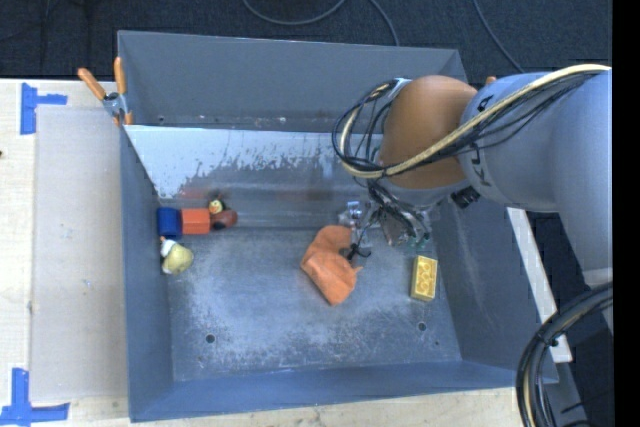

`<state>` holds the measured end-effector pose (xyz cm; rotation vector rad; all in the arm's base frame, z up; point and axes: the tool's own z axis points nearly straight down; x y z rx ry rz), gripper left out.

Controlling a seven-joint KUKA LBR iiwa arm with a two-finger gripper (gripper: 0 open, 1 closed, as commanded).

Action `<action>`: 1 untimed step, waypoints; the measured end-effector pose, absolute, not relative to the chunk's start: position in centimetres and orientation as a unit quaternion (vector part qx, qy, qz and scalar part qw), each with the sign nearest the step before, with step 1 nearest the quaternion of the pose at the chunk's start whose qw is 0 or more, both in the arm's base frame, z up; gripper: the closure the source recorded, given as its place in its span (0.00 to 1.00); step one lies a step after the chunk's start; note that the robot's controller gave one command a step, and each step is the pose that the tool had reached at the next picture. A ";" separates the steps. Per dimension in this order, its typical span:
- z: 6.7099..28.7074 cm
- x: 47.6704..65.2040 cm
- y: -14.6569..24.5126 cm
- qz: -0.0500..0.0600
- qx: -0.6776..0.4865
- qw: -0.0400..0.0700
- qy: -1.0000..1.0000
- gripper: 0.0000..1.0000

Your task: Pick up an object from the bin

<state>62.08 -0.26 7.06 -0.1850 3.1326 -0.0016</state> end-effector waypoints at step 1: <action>27.4 61.8 -0.8 0.000 -0.029 0.001 1.000 1.00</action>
Offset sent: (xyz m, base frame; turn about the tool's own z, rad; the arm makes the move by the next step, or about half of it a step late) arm 0.0000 0.0000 0.0000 0.0000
